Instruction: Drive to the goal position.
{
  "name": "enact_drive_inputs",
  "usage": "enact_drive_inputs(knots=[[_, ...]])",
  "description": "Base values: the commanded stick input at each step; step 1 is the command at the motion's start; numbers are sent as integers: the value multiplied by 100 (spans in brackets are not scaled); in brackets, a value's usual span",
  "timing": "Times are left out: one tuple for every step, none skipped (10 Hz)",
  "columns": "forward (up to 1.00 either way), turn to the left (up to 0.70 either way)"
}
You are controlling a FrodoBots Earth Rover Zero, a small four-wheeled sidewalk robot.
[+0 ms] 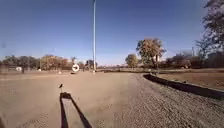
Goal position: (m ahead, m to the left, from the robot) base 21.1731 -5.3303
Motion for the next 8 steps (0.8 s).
enact_drive_inputs(knots=[[50, 0], [50, 0], [50, 0], [50, 0], [50, 0], [50, 0], [50, 0], [50, 0]])
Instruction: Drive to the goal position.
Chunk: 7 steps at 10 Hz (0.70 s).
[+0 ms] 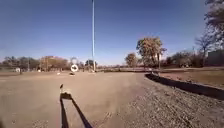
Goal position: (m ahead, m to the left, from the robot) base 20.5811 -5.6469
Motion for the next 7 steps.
enact_drive_inputs(knots=[[50, 0], [50, 0], [50, 0], [50, 0], [50, 0], [50, 0], [50, 0]])
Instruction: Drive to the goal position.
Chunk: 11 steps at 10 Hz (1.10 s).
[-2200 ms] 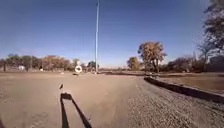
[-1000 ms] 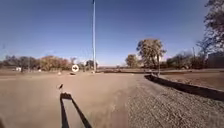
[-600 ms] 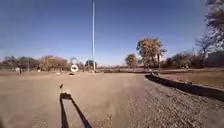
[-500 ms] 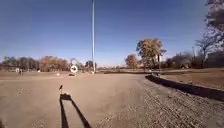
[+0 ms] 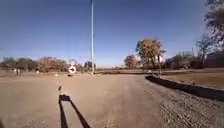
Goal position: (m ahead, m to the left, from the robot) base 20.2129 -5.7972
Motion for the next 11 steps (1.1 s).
enact_drive_inputs(knots=[[50, 0], [50, 0], [50, 0], [50, 0], [50, 0], [50, 0], [50, 0], [50, 0], [50, 0], [50, 0], [50, 0]])
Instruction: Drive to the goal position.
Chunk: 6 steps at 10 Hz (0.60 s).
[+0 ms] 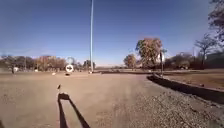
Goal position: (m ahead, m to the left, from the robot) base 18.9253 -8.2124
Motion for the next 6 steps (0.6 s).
enact_drive_inputs(knots=[[50, 0], [50, 0], [50, 0], [50, 0], [50, 0], [50, 0]])
